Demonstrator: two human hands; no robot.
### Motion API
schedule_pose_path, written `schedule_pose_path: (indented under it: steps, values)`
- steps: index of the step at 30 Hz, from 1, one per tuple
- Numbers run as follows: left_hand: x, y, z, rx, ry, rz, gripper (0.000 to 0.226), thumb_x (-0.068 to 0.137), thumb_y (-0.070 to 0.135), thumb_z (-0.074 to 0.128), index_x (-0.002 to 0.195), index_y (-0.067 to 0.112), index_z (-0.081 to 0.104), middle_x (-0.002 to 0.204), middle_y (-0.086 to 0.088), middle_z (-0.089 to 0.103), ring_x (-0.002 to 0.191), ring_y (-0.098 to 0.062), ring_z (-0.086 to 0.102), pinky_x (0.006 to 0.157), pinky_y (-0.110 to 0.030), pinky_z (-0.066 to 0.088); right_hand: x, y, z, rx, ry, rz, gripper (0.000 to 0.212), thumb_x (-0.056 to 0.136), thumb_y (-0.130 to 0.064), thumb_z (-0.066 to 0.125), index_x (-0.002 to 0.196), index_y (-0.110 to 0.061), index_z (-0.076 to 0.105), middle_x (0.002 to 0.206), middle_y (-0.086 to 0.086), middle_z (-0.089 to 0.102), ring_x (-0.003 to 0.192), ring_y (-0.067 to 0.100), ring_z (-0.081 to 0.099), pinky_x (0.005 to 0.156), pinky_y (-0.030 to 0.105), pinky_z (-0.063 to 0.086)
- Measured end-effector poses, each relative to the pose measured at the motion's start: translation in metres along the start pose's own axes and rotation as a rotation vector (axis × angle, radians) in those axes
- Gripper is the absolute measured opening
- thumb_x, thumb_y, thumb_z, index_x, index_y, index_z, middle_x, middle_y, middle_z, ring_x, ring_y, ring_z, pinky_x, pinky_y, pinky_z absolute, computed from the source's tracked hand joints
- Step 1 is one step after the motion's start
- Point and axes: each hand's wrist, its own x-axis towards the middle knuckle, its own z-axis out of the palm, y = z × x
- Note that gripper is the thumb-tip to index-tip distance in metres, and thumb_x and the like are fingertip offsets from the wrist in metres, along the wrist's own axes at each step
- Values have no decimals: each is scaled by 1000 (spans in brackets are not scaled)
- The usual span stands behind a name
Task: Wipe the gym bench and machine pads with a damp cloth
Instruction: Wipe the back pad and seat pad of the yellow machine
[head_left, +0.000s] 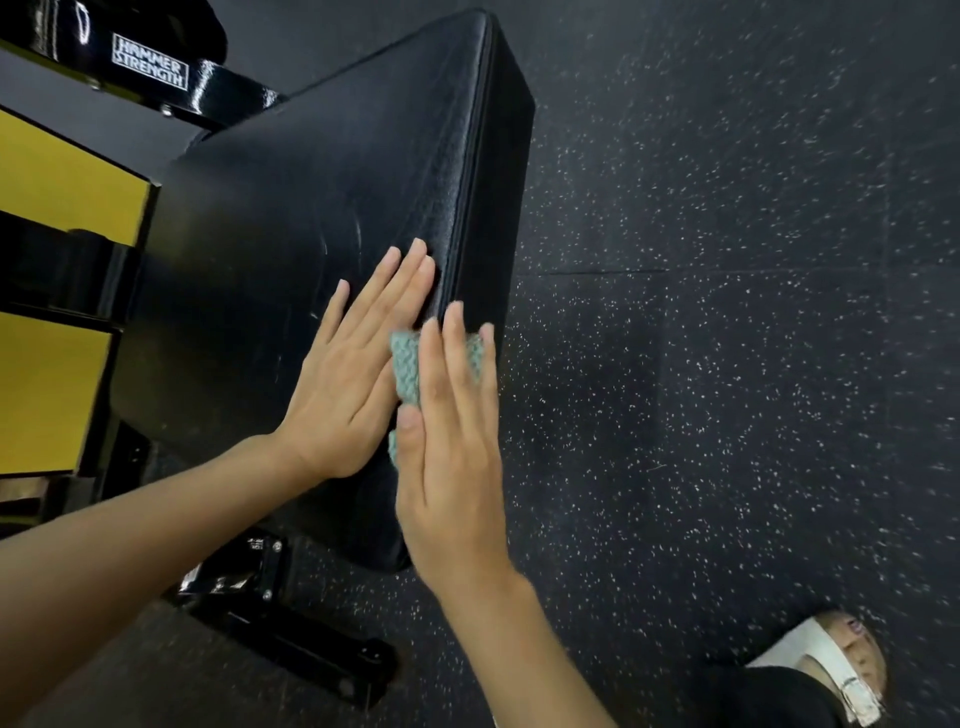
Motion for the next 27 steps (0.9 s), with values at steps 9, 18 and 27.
schedule_pose_path:
  steps: [9, 18, 27]
  values:
    - [0, 1, 0, 1, 17, -18, 57, 102, 28, 21, 157, 12, 16, 166, 0, 12, 153, -18, 9, 123, -49, 7, -29, -6, 8, -70, 12, 23, 51, 109, -32, 17, 156, -15, 17, 166, -4, 7, 153, 23, 0, 123, 34, 10]
    - [5, -1, 1, -39, 76, -179, 57, 102, 30, 22, 157, 17, 14, 166, 6, 10, 153, -13, 9, 124, -44, 9, 67, 2, -1, -184, 62, 12, 55, 107, -32, 13, 154, -3, 16, 164, 11, 11, 153, 22, -3, 124, 42, 0]
    - [17, -4, -3, -13, 52, -195, 56, 103, 29, 24, 157, 18, 13, 166, 6, 10, 153, -14, 9, 123, -43, 9, 43, -1, -8, -78, -10, -34, 56, 108, -30, 18, 154, -4, 2, 166, 10, -2, 153, 26, -4, 123, 47, 12]
